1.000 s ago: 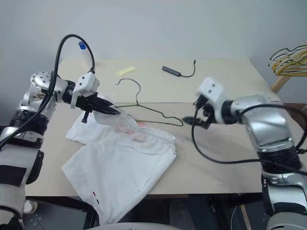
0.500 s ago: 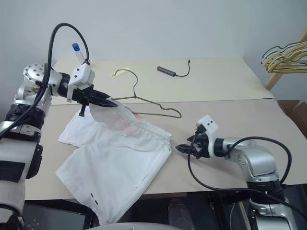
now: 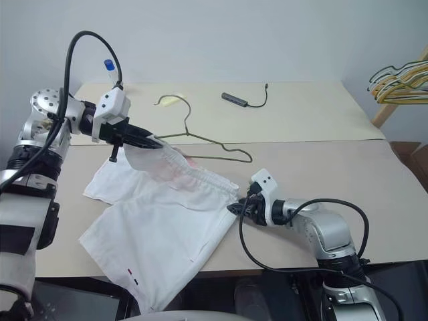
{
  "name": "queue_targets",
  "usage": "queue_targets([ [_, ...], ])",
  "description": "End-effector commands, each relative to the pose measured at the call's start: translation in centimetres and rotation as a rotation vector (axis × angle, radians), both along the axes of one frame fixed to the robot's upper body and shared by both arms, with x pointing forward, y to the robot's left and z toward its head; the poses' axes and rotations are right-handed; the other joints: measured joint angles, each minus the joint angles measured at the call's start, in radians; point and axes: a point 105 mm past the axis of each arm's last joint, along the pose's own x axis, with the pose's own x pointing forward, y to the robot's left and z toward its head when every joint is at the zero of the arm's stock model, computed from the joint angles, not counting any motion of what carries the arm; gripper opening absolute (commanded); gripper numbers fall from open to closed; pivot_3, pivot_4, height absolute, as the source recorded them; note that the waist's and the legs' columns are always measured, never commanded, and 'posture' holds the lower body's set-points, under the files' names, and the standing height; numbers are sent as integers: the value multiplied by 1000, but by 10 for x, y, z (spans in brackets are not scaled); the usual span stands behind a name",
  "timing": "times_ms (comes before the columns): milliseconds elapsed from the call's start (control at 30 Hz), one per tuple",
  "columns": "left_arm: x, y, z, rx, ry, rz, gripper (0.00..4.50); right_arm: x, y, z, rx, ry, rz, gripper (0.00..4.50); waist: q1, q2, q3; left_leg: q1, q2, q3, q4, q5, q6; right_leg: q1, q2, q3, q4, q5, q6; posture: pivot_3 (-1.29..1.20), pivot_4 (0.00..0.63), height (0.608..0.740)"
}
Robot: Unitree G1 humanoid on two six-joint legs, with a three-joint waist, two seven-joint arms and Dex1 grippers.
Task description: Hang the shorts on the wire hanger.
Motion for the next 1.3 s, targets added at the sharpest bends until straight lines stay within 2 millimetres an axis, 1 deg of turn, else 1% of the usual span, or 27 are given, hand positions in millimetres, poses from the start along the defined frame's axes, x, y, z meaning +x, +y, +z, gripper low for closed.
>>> queue_targets([
  [33,-1,2,14,-29,-50,-7,26,9,-8,14,4,-59,-30,589,0,0,0,0,0,0,0,0,0,0,0,0,0,0,0,-22,0,740],
  [67,-2,2,14,-30,-50,-7,26,10,-10,14,-1,-67,-33,216,0,0,0,0,0,0,0,0,0,0,0,0,0,0,0,-22,0,740],
  [100,-3,3,13,-30,-50,-10,26,11,-12,16,-1,-74,-41,43,0,0,0,0,0,0,0,0,0,0,0,0,0,0,0,-22,0,740],
  [300,-12,5,14,-38,-36,-36,26,22,-36,23,-32,-89,-113,43,-1,0,0,0,0,0,0,0,0,0,0,0,0,0,0,-33,0,740],
  [433,-20,5,19,-56,-24,-61,26,34,-58,31,-47,-93,-178,43,-1,0,0,0,0,0,0,0,0,0,0,0,1,0,0,-39,0,740],
  [600,-27,6,15,-37,3,-83,26,40,-74,41,-70,-111,-211,43,-1,0,0,0,0,0,0,0,0,0,0,0,1,0,0,-36,0,740],
  [733,-24,8,8,3,-4,-71,26,38,-83,50,-89,-143,-208,43,0,0,0,0,0,0,0,0,0,0,0,0,1,0,0,-34,0,740],
  [867,-20,11,3,39,-14,-51,26,32,-86,57,-109,-164,-185,43,0,0,0,0,0,0,0,0,0,0,0,0,0,0,0,-36,0,740],
  [967,-15,9,3,24,-27,-23,26,27,-85,61,-129,-181,-160,43,0,0,0,0,0,0,0,0,0,0,0,0,0,0,0,-39,0,740],
  [1067,-16,10,0,40,-12,-32,26,25,-84,64,-138,-199,-145,43,-2,0,0,0,0,1,0,0,0,0,0,1,0,0,0,-46,0,740],
  [1200,-15,6,1,16,-18,-34,26,23,-84,66,-156,-208,-134,43,-2,0,0,0,0,0,0,0,0,0,0,1,0,0,0,-49,0,740],
  [1300,-16,9,-5,60,-18,-37,26,24,-85,69,-182,-233,-127,43,-1,0,0,0,0,1,0,0,0,0,0,1,0,0,0,-50,0,740],
])
